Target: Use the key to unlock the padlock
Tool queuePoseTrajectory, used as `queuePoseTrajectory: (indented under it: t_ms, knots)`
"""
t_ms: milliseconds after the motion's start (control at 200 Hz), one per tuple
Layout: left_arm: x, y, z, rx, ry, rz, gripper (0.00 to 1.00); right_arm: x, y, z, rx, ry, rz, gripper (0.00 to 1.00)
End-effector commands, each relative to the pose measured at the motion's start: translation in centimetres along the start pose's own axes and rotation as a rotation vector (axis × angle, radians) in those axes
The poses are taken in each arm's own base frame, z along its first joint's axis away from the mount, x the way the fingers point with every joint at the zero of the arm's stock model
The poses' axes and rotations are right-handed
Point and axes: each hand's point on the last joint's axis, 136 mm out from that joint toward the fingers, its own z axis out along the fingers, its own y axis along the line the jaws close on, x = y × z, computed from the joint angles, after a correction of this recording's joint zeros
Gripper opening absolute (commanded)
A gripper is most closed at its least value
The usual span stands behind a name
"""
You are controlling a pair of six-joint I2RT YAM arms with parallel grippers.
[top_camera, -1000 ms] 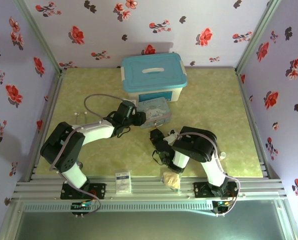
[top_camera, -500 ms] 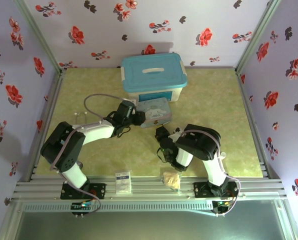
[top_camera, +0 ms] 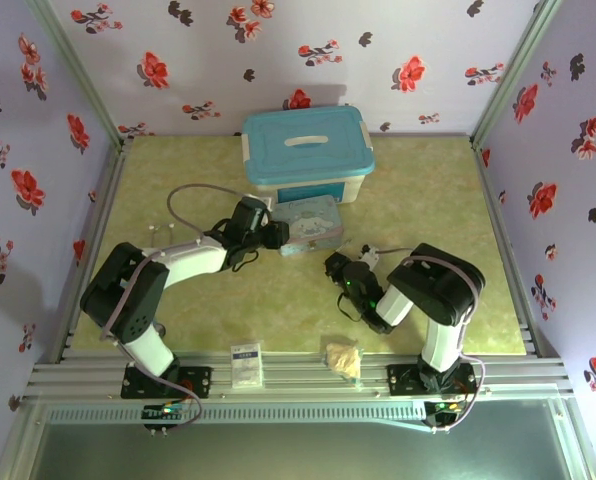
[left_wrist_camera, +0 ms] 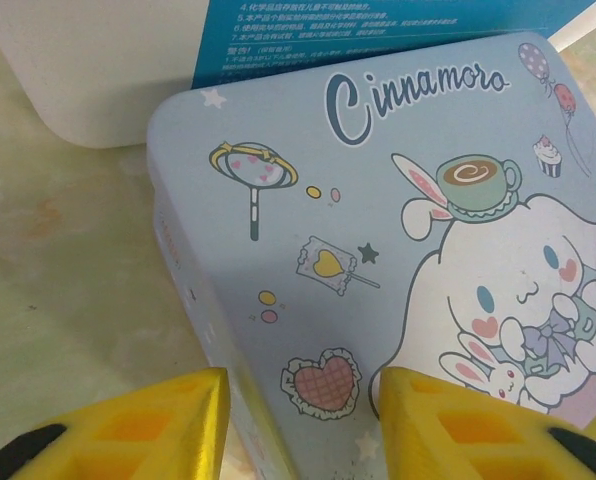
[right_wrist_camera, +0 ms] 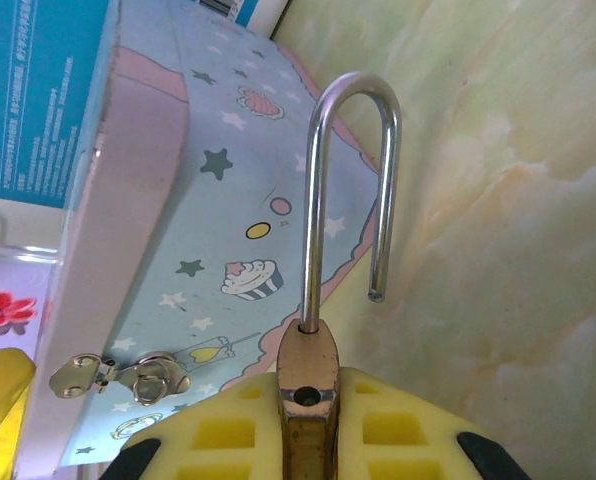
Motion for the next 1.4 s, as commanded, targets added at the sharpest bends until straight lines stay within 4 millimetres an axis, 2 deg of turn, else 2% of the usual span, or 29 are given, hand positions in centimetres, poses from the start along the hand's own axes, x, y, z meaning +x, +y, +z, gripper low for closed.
queuePoseTrajectory:
  t_ms: [0, 160, 285, 380, 480, 675, 810, 935, 1000, 1125, 1210, 1395]
  knots:
    - [2.2, 2.2, 0.1, -0.078, 0.099, 0.027, 0.43, 3.4, -4.3, -1.0, 0.125, 0.226, 0.019, 0.00]
    - [1.8, 2.0, -0.2, -0.077, 0.088, 0.028, 0.46, 3.4, -6.5, -2.5, 0.226, 0.302, 0.050, 0.00]
    - [1.4, 1.7, -0.3, -0.071, 0.091, 0.044, 0.53, 4.0, -7.7, -4.0, 0.366, 0.467, -0.011, 0.01]
    - [1.2, 1.6, -0.2, -0.071, 0.094, 0.053, 0.59, 3.7, -7.7, -5.3, 0.411, 0.570, -0.042, 0.02]
    - [0.9, 1.4, -0.2, -0.065, 0.087, 0.050, 0.67, 2.8, -8.8, -7.0, 0.485, 0.633, -0.077, 0.02]
    - [0.2, 0.8, -0.2, -0.046, 0.067, 0.040, 0.74, 3.0, -9.7, -8.7, 0.545, 0.769, -0.086, 0.05]
    - [-0.2, 0.6, -0.5, -0.041, 0.056, 0.041, 0.76, 1.6, -10.4, -10.1, 0.627, 0.782, -0.136, 0.08]
    - [-0.4, 0.6, -0.5, -0.038, 0.049, 0.036, 0.79, 0.2, -10.4, -11.1, 0.675, 0.765, -0.186, 0.18]
    - [-0.5, 0.3, -0.2, -0.028, 0.046, 0.034, 0.80, -0.5, -10.8, -11.4, 0.704, 0.766, -0.208, 0.25]
    - [-0.9, -0.5, 0.4, 0.013, 0.044, 0.020, 0.81, -1.2, -11.5, -11.5, 0.759, 0.785, -0.256, 0.27]
    - [-1.3, -0.9, 0.8, 0.025, 0.034, 0.015, 0.83, -1.9, -11.4, -11.2, 0.765, 0.776, -0.277, 0.34]
    - [-2.3, -1.4, 2.3, 0.054, 0.027, -0.003, 0.84, -3.4, -10.7, -10.6, 0.786, 0.736, -0.311, 0.36]
